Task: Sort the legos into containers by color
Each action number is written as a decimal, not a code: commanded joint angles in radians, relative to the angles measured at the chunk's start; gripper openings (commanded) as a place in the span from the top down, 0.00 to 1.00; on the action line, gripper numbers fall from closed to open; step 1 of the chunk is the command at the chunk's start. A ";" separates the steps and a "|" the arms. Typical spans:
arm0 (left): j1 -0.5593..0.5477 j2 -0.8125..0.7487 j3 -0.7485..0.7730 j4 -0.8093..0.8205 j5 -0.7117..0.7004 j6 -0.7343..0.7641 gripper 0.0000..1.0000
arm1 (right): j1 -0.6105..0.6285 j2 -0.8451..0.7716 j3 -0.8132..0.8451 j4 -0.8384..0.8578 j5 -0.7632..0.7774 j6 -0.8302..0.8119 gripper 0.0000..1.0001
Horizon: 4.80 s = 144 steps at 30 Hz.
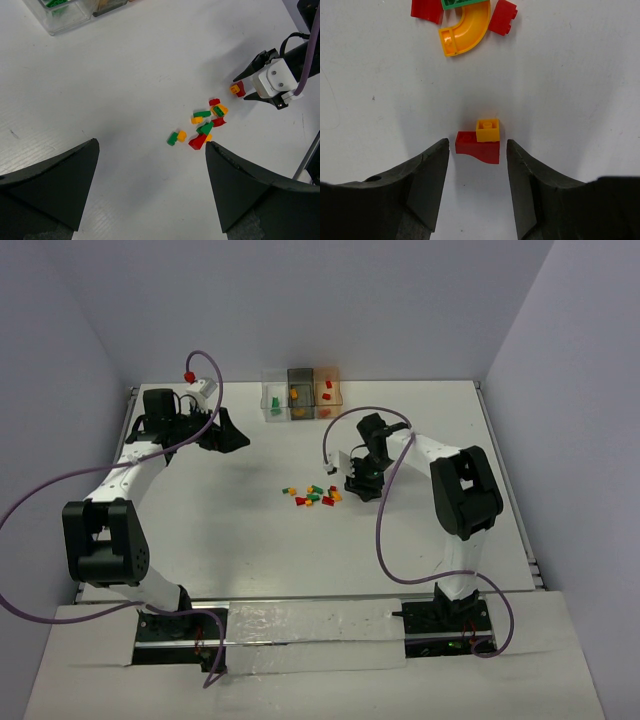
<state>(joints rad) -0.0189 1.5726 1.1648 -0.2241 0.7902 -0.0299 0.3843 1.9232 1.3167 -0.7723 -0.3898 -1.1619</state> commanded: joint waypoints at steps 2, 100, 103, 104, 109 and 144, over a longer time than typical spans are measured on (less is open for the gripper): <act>-0.006 0.003 0.053 0.031 0.031 0.009 0.03 | 0.016 0.000 0.032 -0.001 0.005 0.031 0.41; -0.391 0.099 -0.132 0.466 0.171 -0.809 0.88 | 0.277 -0.321 0.149 0.074 -0.005 0.441 0.98; -0.370 0.098 -0.130 0.462 0.170 -0.806 0.99 | 0.275 -0.332 0.132 0.072 0.016 0.433 1.00; -0.362 0.098 -0.127 0.455 0.167 -0.799 1.00 | 0.274 -0.335 0.124 0.072 0.025 0.431 1.00; -0.316 0.088 -0.074 0.375 0.113 -0.695 1.00 | 0.240 -0.342 0.085 0.082 0.054 0.412 1.00; -0.332 0.892 1.053 0.148 -0.612 -0.270 0.36 | -0.061 0.305 0.822 0.563 0.140 1.011 1.00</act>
<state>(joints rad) -0.3515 2.4859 2.1798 -0.1078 0.2014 -0.3121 0.3288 2.1804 2.0441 -0.3180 -0.2706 -0.2190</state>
